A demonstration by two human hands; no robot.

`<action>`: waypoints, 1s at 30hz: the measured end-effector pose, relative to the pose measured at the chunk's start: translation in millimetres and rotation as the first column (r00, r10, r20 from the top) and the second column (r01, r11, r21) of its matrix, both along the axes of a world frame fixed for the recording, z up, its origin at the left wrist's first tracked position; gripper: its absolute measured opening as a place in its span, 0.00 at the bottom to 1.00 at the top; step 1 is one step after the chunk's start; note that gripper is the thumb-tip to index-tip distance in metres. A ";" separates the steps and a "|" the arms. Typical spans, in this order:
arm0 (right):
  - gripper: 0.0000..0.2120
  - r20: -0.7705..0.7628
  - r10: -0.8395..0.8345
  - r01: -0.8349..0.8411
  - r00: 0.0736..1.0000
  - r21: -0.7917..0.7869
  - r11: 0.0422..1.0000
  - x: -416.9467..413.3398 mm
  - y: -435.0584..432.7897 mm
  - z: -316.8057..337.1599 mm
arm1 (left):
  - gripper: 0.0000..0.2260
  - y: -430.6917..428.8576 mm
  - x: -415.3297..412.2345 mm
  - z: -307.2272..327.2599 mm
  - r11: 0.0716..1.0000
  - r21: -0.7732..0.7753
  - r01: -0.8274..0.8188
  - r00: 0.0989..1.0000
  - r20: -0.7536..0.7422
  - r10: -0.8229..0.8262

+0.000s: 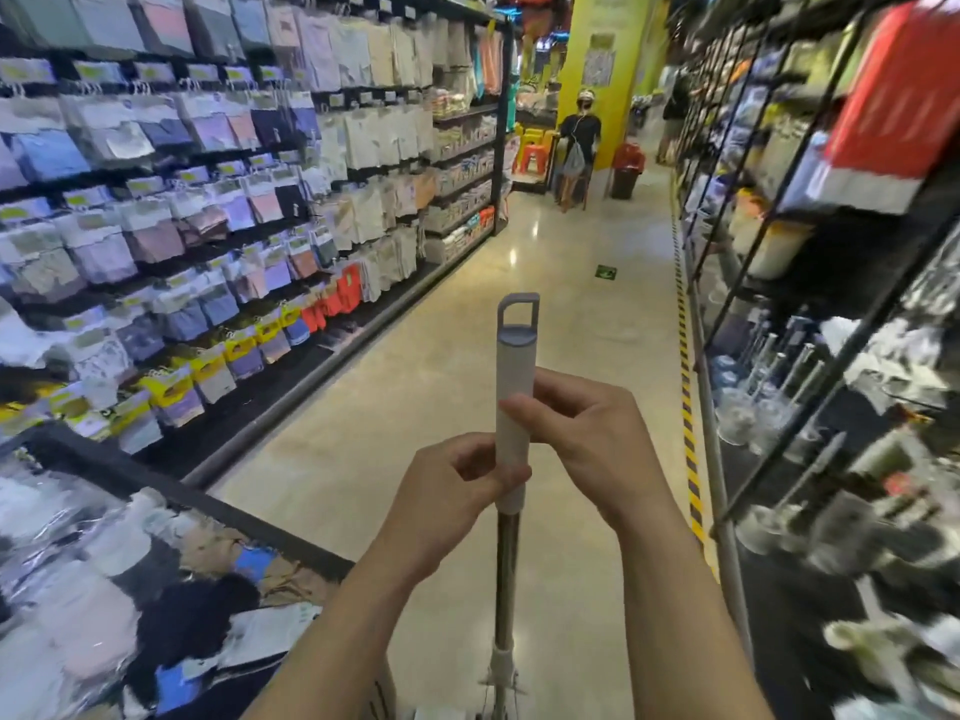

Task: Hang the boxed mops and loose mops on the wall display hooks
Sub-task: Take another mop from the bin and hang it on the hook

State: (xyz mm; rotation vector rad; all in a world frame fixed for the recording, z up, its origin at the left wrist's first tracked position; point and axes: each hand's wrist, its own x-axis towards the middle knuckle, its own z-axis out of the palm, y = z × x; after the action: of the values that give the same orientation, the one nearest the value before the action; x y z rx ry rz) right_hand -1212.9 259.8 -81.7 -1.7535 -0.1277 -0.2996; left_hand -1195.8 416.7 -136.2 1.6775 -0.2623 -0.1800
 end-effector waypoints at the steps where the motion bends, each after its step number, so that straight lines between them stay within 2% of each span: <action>1: 0.06 -0.007 -0.017 0.017 1.000 0.006 1.000 12.3 -2.7 0.9 | 0.06 -3.1 15.4 0.1 1.000 0.007 0.016 1.000 -0.001 -0.016; 6: 0.08 -0.006 -0.113 0.113 0.994 0.027 0.993 71.9 -15.8 2.9 | 0.06 -20.0 91.9 2.3 0.995 0.004 0.098 0.995 0.015 -0.098; 16: 0.06 0.011 -0.218 0.216 0.976 0.083 0.973 174.7 -64.0 3.4 | 0.07 -72.9 213.5 7.3 0.982 0.001 0.188 0.982 0.022 -0.188; 24: 0.09 0.051 -0.212 0.201 0.976 0.166 0.965 277.0 -132.7 11.9 | 0.07 -138.8 319.0 21.0 0.979 0.052 0.195 0.975 0.098 -0.199; 30: 0.09 0.070 -0.166 0.156 0.984 0.137 0.978 359.0 -191.3 26.4 | 0.06 -192.6 396.6 35.1 0.984 0.063 0.169 0.979 0.106 -0.175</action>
State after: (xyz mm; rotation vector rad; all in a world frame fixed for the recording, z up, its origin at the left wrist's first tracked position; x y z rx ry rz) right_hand -854.0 68.5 -55.3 -1.6244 -0.0234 -0.4873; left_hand -799.2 224.1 -101.1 1.7209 -0.4906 -0.2248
